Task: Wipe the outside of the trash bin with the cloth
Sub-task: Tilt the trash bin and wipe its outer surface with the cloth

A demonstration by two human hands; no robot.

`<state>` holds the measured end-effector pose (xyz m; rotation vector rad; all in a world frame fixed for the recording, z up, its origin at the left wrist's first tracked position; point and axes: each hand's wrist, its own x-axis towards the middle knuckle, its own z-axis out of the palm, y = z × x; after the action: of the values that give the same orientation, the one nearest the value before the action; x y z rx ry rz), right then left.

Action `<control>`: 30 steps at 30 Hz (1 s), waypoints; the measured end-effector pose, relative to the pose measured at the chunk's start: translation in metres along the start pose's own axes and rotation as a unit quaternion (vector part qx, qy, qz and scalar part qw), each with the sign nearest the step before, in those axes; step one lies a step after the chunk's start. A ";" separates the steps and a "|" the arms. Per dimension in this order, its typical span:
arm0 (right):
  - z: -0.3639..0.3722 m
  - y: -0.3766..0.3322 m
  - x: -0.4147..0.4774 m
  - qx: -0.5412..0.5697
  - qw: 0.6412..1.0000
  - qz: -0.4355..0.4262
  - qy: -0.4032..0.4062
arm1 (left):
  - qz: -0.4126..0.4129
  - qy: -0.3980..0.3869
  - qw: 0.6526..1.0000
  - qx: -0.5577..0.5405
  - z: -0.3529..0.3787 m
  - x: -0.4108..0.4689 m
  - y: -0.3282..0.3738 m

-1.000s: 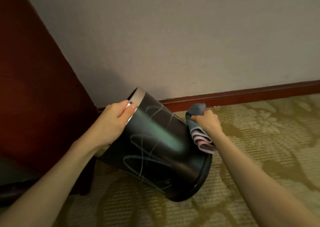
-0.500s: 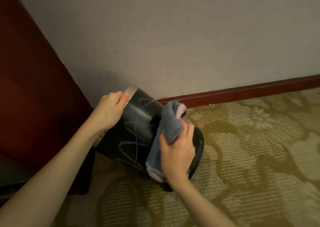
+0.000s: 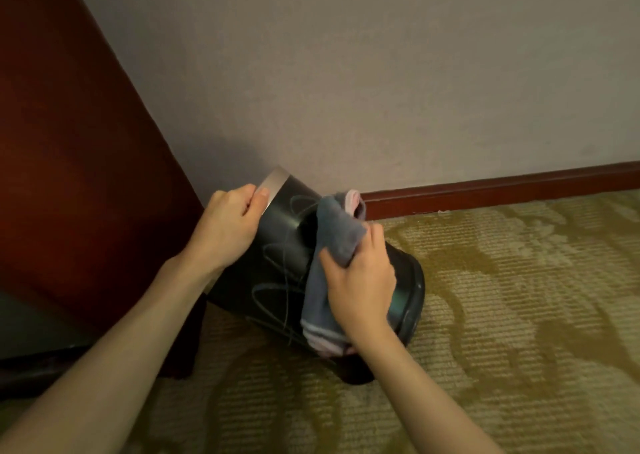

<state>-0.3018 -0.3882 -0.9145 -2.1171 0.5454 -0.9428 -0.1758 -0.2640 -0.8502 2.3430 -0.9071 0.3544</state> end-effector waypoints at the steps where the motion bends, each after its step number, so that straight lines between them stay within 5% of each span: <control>1: 0.000 0.000 0.012 -0.007 1.000 0.021 0.002 | 0.003 -0.001 1.000 0.001 0.000 0.000 0.000; 8: 0.008 0.024 0.094 -0.024 0.976 0.187 -0.111 | 0.007 -0.001 1.000 -0.017 -0.003 -0.009 -0.001; 17: 0.022 0.079 0.139 -0.044 0.912 0.300 -0.276 | 0.007 -0.001 0.998 -0.067 -0.006 -0.025 -0.003; 21: 0.017 0.081 0.134 -0.077 0.911 0.308 -0.264 | 0.006 -0.008 0.998 -0.056 -0.001 -0.020 0.004; 30: -0.002 0.026 0.093 -0.089 0.968 0.205 -0.115 | -0.010 -0.030 0.999 -0.034 -0.001 -0.013 0.018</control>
<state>-0.2460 -0.4638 -0.8915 -2.1155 0.9297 -0.4219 -0.1981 -0.2673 -0.8471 2.3094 -0.9079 0.2428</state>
